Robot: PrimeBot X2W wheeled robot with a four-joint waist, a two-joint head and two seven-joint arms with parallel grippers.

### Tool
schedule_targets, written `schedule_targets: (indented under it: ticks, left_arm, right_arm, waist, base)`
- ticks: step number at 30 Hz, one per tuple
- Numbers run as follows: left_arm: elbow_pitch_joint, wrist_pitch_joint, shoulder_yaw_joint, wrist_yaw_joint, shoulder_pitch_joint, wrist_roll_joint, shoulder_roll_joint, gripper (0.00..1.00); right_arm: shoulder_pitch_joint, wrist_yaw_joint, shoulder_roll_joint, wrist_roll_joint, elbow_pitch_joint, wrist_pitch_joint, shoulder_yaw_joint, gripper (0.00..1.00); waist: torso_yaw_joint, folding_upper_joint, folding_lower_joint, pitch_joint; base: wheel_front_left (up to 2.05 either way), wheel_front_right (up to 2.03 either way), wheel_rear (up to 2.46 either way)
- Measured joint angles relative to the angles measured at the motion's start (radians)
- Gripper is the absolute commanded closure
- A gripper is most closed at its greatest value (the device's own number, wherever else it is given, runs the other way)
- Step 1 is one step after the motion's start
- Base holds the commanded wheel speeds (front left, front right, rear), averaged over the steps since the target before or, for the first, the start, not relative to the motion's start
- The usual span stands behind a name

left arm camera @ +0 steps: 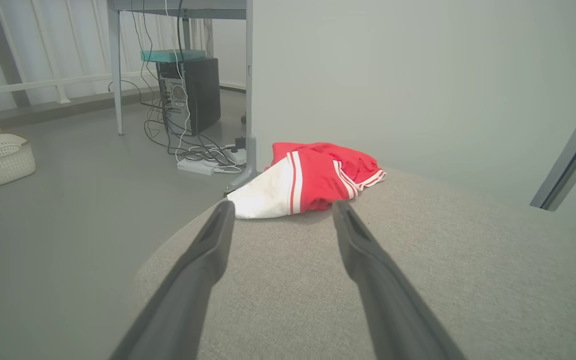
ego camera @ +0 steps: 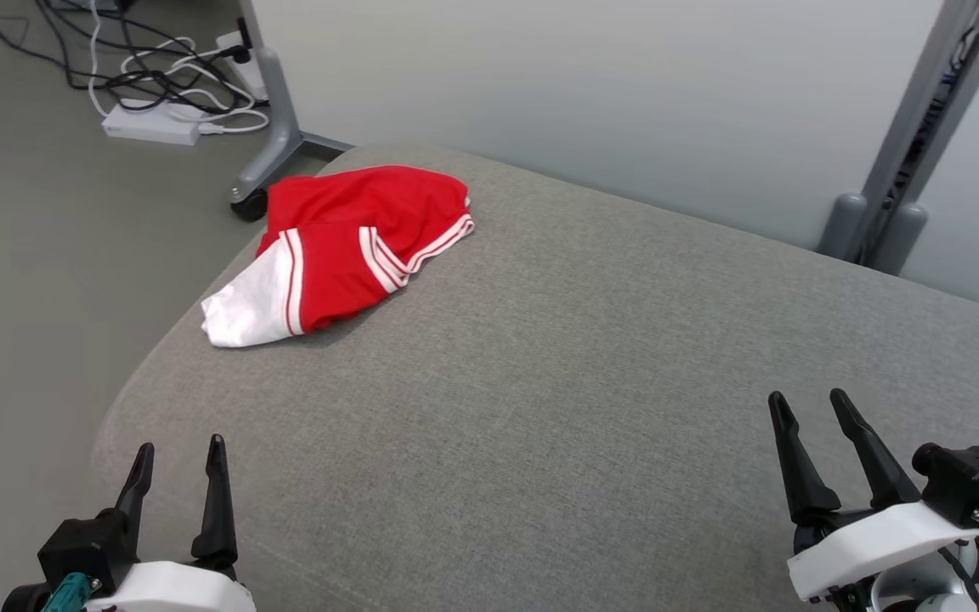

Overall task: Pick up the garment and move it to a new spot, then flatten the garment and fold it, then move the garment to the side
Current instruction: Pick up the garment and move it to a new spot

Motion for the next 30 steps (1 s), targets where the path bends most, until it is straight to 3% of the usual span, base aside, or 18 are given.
schedule_targets:
  ticks: [7,15,23,30]
  left_arm:
    - [-0.001,0.0,-0.004,-0.004,0.002,-0.01,-0.011,0.0]
    - [-0.022,0.016,0.036,-0.022,-0.043,-0.063,-0.005,0.0]
    - [-0.05,0.114,0.095,-0.046,-0.263,-0.072,0.103,0.0]
    - [0.09,0.263,0.119,-0.107,-0.539,-0.116,0.183,0.0]
  right_arm:
    - [-0.003,0.0,0.0,0.0,0.0,0.005,0.005,0.0]
    - [-0.015,0.0,0.001,-0.007,-0.006,0.011,0.019,0.0]
    - [-0.08,0.0,0.0,-0.048,-0.064,0.043,0.018,0.0]
    - [-0.158,0.0,0.0,-0.093,-0.12,0.071,0.007,0.0]
  waist:
    - [0.056,0.0,0.0,0.004]
    - [0.029,0.0,0.0,0.015]
    - [-0.053,0.0,0.0,0.084]
    - [-0.136,0.0,0.0,0.19]
  base:
    - [0.0,0.0,0.0]
    - [0.0,0.0,0.0]
    - [0.0,0.0,0.0]
    - [0.0,0.0,0.0]
